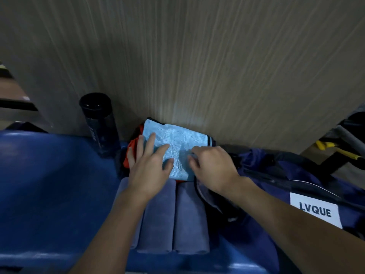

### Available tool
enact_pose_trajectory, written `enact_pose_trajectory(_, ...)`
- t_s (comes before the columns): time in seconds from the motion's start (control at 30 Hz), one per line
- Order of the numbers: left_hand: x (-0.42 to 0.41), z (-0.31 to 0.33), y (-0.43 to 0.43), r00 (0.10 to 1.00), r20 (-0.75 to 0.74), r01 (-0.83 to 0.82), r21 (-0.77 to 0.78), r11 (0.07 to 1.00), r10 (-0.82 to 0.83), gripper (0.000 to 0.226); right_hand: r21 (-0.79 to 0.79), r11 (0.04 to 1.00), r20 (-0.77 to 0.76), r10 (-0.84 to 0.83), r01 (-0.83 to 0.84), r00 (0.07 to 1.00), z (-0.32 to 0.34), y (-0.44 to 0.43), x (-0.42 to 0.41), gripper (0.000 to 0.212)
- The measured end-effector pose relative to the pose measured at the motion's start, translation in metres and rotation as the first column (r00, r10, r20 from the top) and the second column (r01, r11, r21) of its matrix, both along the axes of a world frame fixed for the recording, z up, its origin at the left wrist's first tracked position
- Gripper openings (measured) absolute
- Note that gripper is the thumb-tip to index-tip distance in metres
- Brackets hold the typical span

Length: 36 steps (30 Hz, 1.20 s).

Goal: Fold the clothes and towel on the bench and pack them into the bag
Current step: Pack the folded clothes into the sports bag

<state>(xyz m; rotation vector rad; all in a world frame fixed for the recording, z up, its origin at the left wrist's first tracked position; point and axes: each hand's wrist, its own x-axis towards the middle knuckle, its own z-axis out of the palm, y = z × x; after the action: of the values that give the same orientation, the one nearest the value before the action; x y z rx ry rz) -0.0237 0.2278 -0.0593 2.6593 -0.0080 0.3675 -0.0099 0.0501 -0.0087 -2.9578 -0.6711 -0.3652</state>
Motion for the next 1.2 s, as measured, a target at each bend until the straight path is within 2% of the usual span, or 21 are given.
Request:
enact_pose_trajectory(0.1,0.001,-0.002,0.001,0.999,-0.052,0.011,0.032,0.999,-0.009,0.052,-0.068,0.981,-0.116,-0.187,0.180,0.976,0.002,-0.012,0.003,0.022)
enact_pose_trajectory(0.2,0.001,-0.003,0.002,0.996,-0.091,0.006,0.077,0.997,0.001,0.054,-0.096,0.953,-0.200,-0.300,0.286,0.933,0.000,-0.022,0.005,0.028)
enact_pose_trajectory(0.27,0.000,-0.003,-0.001,0.999,-0.034,-0.006,0.140,0.990,0.011,0.055,-0.095,0.942,-0.247,-0.335,0.321,0.909,-0.004,-0.024,0.008,0.036)
enact_pose_trajectory(0.33,0.000,0.000,-0.006,0.996,0.082,0.029,0.197,0.980,-0.046,0.056,-0.016,0.922,-0.368,-0.365,0.386,0.855,-0.011,-0.027,0.011,0.047)
enact_pose_trajectory(0.37,0.001,0.000,-0.009,0.985,0.134,0.075,0.209,0.975,-0.104,0.056,0.053,0.901,-0.425,-0.370,0.431,0.826,-0.014,-0.029,0.014,0.052)
enact_pose_trajectory(0.43,0.002,-0.001,-0.017,0.968,0.137,0.187,0.173,0.967,-0.212,0.055,0.216,0.830,-0.492,-0.362,0.514,0.792,-0.022,-0.033,0.019,0.054)
enact_pose_trajectory(0.5,0.002,-0.004,-0.023,0.968,0.032,0.245,0.119,0.962,-0.251,0.056,0.356,0.751,-0.511,-0.342,0.556,0.789,-0.028,-0.036,0.023,0.045)
enact_pose_trajectory(0.6,0.001,-0.011,-0.026,0.966,-0.094,0.257,0.208,0.944,-0.243,0.068,0.482,0.649,-0.571,-0.276,0.588,0.773,-0.034,-0.035,0.027,0.026)
enact_pose_trajectory(0.7,0.003,-0.013,-0.026,0.966,-0.116,0.252,0.234,0.939,-0.230,0.078,0.470,0.661,-0.605,-0.242,0.586,0.758,-0.037,-0.034,0.033,0.039)
enact_pose_trajectory(0.8,0.004,-0.013,-0.026,0.964,-0.141,0.254,0.244,0.936,-0.225,0.068,0.410,0.693,-0.620,-0.266,0.594,0.738,-0.033,-0.030,0.037,0.051)
enact_pose_trajectory(0.9,0.003,-0.012,-0.025,0.963,-0.150,0.257,0.241,0.936,-0.226,0.066,0.384,0.723,-0.568,-0.305,0.574,0.764,-0.027,-0.026,0.040,0.034)
enact_pose_trajectory(0.93,0.003,-0.011,-0.025,0.962,-0.152,0.257,0.239,0.937,-0.225,0.066,0.414,0.709,-0.555,-0.300,0.571,0.776,-0.024,-0.024,0.042,0.036)
enact_pose_trajectory(1.0,0.003,-0.013,-0.025,0.963,-0.153,0.253,0.248,0.935,-0.220,0.066,0.474,0.649,-0.563,-0.296,0.595,0.772,-0.018,-0.021,0.043,0.060)
enact_pose_trajectory(1.07,0.003,-0.013,-0.025,0.964,-0.147,0.252,0.247,0.936,-0.221,0.067,0.511,0.610,-0.581,-0.274,0.606,0.766,-0.015,-0.020,0.044,0.075)
enact_pose_trajectory(1.13,0.003,-0.013,-0.024,0.962,-0.154,0.256,0.234,0.938,-0.225,0.069,0.534,0.572,-0.601,-0.263,0.623,0.755,-0.015,-0.020,0.047,0.084)
enact_pose_trajectory(1.2,0.003,-0.013,-0.024,0.962,-0.154,0.256,0.231,0.939,-0.224,0.074,0.578,0.529,-0.606,-0.231,0.621,0.761,-0.029,-0.027,0.058,0.080)
